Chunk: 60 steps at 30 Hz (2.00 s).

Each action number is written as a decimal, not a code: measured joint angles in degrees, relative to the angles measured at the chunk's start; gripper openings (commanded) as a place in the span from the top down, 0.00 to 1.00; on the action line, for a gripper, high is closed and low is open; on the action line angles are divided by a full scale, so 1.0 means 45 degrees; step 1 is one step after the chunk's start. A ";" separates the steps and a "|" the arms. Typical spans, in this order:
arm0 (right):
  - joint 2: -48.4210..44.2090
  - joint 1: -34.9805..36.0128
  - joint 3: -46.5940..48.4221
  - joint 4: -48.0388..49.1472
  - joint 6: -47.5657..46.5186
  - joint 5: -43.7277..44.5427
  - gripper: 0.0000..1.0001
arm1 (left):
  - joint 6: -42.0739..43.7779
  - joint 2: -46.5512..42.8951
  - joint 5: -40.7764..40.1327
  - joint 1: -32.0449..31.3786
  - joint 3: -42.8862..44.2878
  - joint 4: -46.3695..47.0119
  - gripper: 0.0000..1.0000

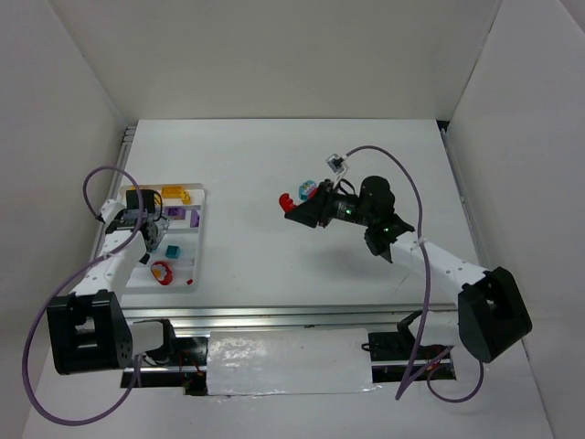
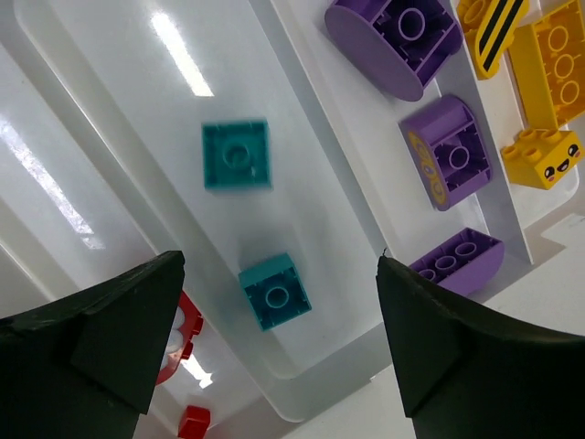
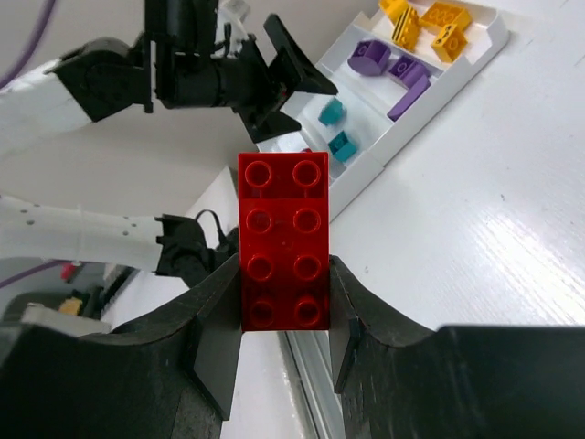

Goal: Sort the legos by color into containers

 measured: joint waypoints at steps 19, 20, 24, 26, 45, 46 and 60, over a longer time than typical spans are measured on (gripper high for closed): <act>1.0987 0.7849 1.2138 -0.8378 -0.2798 0.5158 0.97 | 0.5372 -0.7271 0.1083 -0.0529 0.3589 -0.0097 0.01; 1.1448 0.8092 1.2769 -0.8655 -0.2880 0.5289 0.95 | 0.5591 -0.7237 0.1127 -0.0617 0.3487 -0.0097 0.01; 1.2769 0.8699 1.4659 -0.9423 -0.3036 0.5707 0.93 | 0.6105 -0.7145 0.1180 -0.0923 0.2788 -0.0311 0.00; 1.3153 0.8801 1.5178 -0.9622 -0.3036 0.5960 0.91 | 0.6300 -0.7121 0.1171 -0.1093 0.2589 -0.0525 0.01; 1.3386 0.8893 1.5280 -0.9928 -0.3225 0.6999 0.00 | 0.6368 -0.7577 -0.0534 -0.2132 0.2521 -0.1258 0.01; 1.3090 0.8898 1.4858 -0.9792 -0.3225 0.6965 0.00 | 0.6368 -0.7577 -0.0573 -0.2142 0.2521 -0.1263 0.01; 0.7150 0.3123 0.9277 -1.0054 -0.2730 1.1026 0.00 | 0.7019 -0.7514 0.1098 -0.2385 0.2419 -0.0758 0.01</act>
